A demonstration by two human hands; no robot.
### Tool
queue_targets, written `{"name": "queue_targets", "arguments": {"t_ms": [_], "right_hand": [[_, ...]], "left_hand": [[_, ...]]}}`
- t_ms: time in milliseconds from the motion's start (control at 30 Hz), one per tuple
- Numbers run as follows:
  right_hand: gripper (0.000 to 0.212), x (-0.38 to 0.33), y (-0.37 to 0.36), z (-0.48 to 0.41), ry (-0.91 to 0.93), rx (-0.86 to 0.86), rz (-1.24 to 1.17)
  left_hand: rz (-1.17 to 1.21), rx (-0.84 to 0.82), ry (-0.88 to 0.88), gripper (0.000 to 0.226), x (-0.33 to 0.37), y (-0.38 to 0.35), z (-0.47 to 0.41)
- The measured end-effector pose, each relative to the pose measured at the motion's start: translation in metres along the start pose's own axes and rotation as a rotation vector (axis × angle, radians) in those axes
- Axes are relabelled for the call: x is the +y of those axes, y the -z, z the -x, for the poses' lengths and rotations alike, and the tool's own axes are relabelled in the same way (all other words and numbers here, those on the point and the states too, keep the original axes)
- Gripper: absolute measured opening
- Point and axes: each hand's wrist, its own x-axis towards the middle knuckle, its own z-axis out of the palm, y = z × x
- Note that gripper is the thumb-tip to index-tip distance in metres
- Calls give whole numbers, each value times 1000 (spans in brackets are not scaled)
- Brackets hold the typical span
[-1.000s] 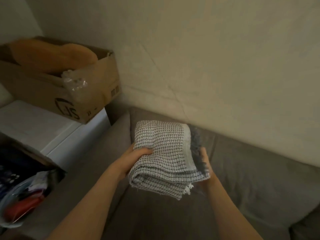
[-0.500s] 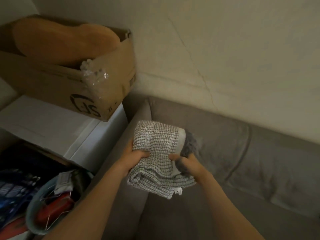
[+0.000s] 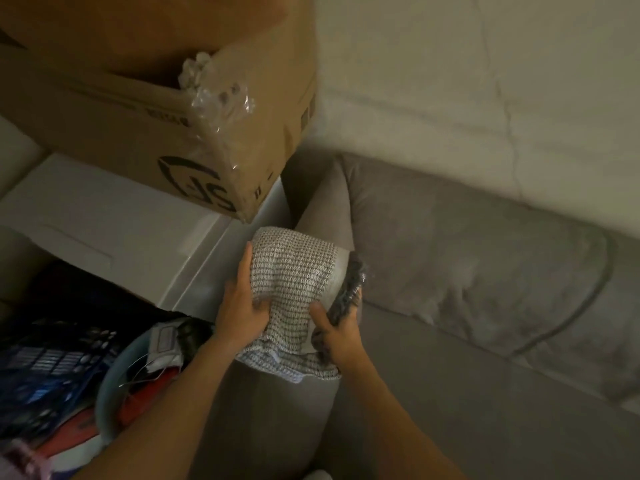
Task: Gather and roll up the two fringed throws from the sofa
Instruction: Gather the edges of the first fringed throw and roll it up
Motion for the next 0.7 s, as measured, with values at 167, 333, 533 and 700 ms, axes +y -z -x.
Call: {"name": "queue_targets", "arguments": {"t_ms": [167, 333, 533, 700], "right_hand": [[23, 3, -22, -23, -285, -182, -47], [35, 13, -28, -51, -401, -157, 262], [139, -18, -30, -39, 51, 243, 899], [112, -3, -40, -46, 274, -85, 1285]], "left_hand": [[-677, -227, 118, 105, -27, -20, -18], [-590, -219, -198, 102, -29, -31, -38], [-716, -416, -77, 146, -50, -39, -41], [-739, -341, -43, 152, -54, -57, -38]]}}
